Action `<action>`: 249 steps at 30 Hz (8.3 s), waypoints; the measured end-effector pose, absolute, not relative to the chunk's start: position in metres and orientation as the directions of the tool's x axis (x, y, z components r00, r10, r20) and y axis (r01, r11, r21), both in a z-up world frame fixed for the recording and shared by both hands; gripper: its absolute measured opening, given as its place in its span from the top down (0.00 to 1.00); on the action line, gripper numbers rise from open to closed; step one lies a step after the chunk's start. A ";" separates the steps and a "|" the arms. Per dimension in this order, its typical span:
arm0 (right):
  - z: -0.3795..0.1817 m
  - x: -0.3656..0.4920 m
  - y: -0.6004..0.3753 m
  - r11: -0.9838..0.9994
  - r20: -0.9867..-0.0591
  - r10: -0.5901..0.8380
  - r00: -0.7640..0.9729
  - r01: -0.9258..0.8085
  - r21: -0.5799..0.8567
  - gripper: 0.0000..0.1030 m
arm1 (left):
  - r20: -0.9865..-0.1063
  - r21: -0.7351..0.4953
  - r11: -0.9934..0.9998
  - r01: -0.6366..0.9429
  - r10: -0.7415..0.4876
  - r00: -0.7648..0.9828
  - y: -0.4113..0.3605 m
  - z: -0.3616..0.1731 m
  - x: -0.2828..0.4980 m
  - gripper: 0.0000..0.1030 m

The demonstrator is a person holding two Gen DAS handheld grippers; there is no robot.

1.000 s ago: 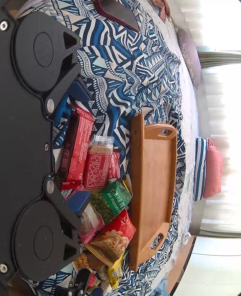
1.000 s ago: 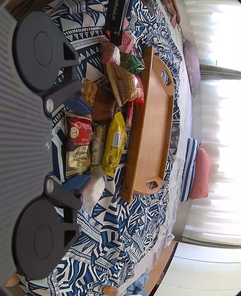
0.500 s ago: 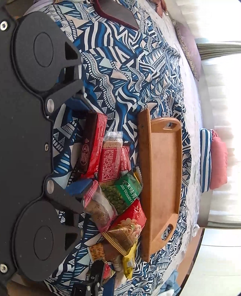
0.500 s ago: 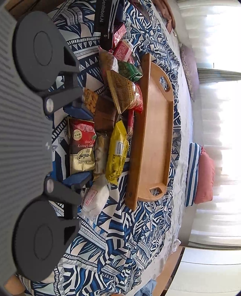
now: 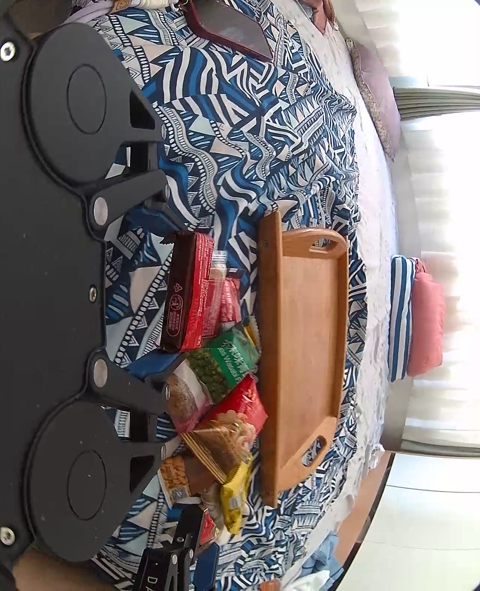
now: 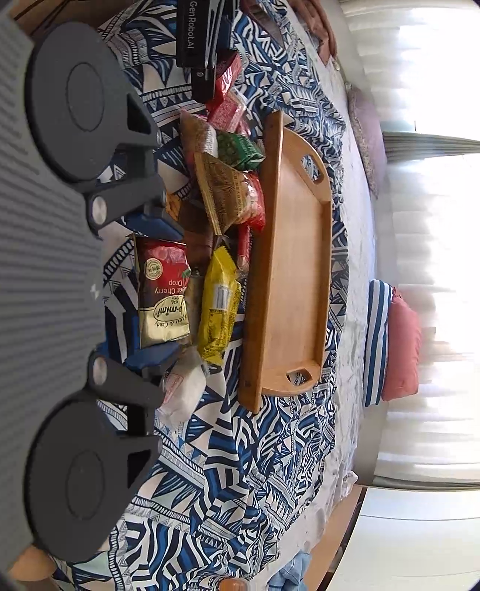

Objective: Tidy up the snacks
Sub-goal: 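Grasp the red wafer bar with the left tool while the right tool grasps the red-gold packet, then carry both packets onto the wooden tray and open both tools, then move both tools back over the snack pile, then grasp the clear pink-edged bag with the left tool while the right tool grasps the white wrapped snack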

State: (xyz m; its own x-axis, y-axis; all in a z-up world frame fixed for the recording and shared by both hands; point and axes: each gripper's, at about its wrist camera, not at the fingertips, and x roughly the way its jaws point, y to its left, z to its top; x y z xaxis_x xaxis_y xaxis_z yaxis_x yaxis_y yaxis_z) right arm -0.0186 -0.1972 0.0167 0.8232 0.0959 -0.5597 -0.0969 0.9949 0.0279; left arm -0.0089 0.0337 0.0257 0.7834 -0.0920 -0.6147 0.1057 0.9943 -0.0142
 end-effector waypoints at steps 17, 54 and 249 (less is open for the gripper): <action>0.054 0.010 -0.209 0.998 -0.521 0.060 0.852 -0.055 0.026 0.38 | -0.574 -0.020 0.991 0.131 -0.119 0.810 0.016 0.075 0.022 0.39; 0.033 0.203 -0.228 0.984 -0.760 0.130 0.637 0.009 0.176 0.38 | -0.765 -0.110 0.993 0.043 -0.112 0.634 -0.005 0.042 0.215 0.39; 0.001 -0.010 -0.212 0.988 -0.621 0.132 0.773 -0.155 0.018 0.50 | -0.670 -0.124 0.956 0.267 -0.279 0.688 -0.021 0.011 -0.014 0.49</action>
State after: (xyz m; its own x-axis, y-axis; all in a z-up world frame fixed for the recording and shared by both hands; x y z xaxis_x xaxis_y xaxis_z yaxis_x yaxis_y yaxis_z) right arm -0.0105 -0.2118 0.0006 0.7727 0.1322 -0.6209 -0.1545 0.9878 0.0180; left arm -0.0139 -0.0213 0.0114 0.6880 -0.2791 -0.6699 0.2670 0.9557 -0.1241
